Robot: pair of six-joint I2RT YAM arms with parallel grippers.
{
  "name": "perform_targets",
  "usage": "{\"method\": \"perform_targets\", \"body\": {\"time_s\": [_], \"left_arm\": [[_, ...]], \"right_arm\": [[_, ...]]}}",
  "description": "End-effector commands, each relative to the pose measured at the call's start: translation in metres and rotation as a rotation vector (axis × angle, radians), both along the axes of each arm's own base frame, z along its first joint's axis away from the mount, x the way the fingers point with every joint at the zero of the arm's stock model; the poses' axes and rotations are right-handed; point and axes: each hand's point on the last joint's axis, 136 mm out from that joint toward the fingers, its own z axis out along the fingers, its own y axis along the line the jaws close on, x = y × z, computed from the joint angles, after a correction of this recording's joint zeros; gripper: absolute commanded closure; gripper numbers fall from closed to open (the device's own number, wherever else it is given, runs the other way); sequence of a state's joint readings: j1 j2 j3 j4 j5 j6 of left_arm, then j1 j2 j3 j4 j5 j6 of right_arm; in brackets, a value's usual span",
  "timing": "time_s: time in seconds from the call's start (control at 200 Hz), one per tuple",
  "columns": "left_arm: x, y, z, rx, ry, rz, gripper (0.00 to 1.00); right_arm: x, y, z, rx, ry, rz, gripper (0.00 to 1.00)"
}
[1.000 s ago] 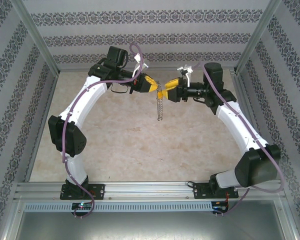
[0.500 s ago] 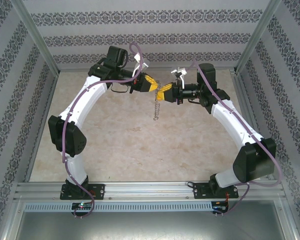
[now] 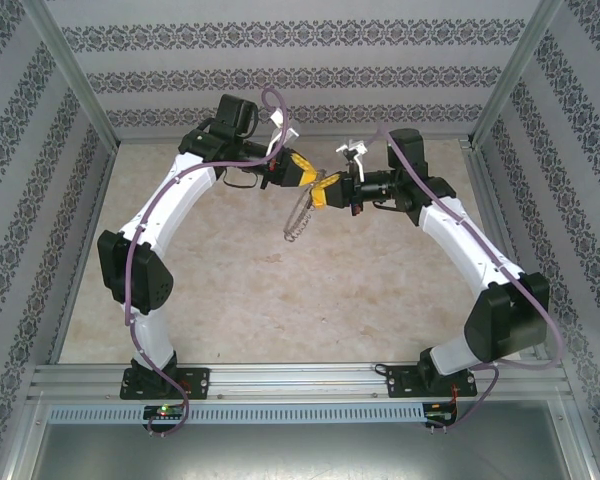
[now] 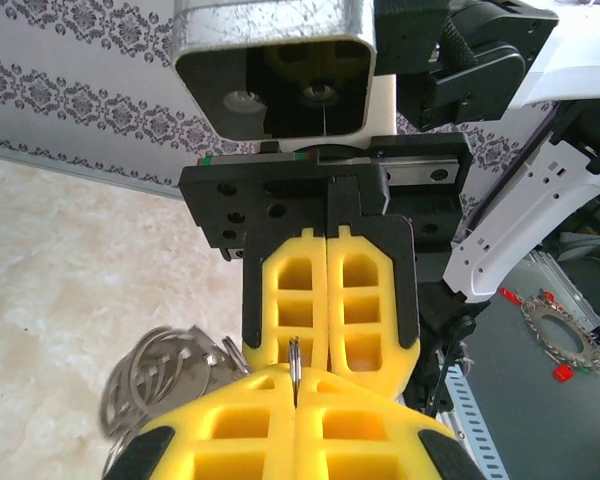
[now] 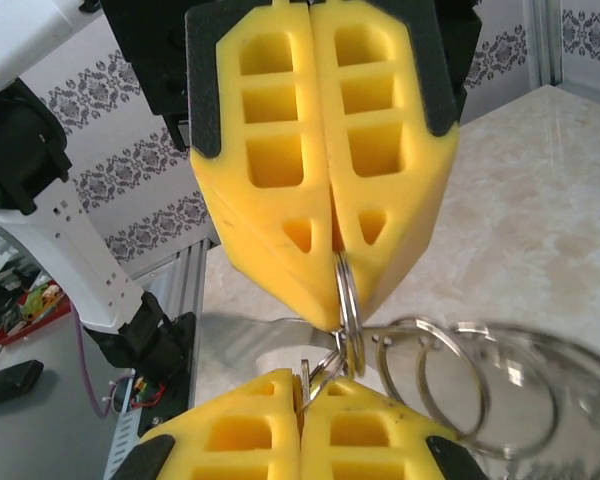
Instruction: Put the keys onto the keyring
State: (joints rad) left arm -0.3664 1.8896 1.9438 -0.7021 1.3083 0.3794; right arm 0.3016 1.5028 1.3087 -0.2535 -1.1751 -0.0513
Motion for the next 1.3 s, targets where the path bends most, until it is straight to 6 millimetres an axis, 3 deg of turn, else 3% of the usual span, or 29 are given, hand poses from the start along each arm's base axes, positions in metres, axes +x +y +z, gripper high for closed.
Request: {"method": "perform_targets", "body": {"time_s": [0.0, 0.22, 0.285, 0.33, 0.355, 0.5, 0.674, 0.814, 1.079, 1.294], "left_arm": [[-0.014, 0.001, 0.034, -0.069, -0.100, -0.033, 1.00], [-0.013, 0.000, 0.030, -0.068, -0.091, -0.031, 1.00], [-0.013, 0.000, 0.030, -0.067, -0.094, -0.029, 1.00], [-0.013, -0.001, 0.028, -0.065, -0.091, -0.027, 1.00], [-0.012, -0.001, 0.028, -0.063, -0.093, -0.024, 1.00], [-0.011, -0.001, 0.027, -0.060, -0.095, -0.020, 1.00], [-0.012, 0.000, 0.028, -0.066, -0.094, -0.026, 1.00], [-0.014, 0.000, 0.030, -0.068, -0.098, -0.030, 1.00], [-0.016, 0.000, 0.032, -0.078, -0.099, -0.040, 1.00], [-0.016, 0.000, 0.034, -0.084, -0.099, -0.041, 1.00]], "right_arm": [[-0.008, 0.014, -0.005, -0.022, 0.017, 0.051, 1.00], [-0.002, 0.030, -0.007, -0.082, -0.011, 0.022, 1.00], [-0.007, 0.035, -0.004, -0.067, -0.010, 0.050, 0.88], [-0.010, 0.035, -0.004, -0.069, -0.007, 0.062, 0.69], [-0.011, 0.033, -0.004, -0.074, -0.009, 0.062, 0.64], [-0.016, 0.008, 0.010, -0.038, -0.020, 0.037, 0.52], [-0.025, -0.033, 0.039, 0.023, -0.067, -0.029, 0.51], [-0.020, -0.048, 0.056, 0.035, -0.120, -0.090, 0.51], [-0.002, -0.038, 0.060, 0.045, -0.116, -0.089, 0.67], [0.005, -0.022, 0.054, 0.046, -0.096, -0.055, 0.64]]}}
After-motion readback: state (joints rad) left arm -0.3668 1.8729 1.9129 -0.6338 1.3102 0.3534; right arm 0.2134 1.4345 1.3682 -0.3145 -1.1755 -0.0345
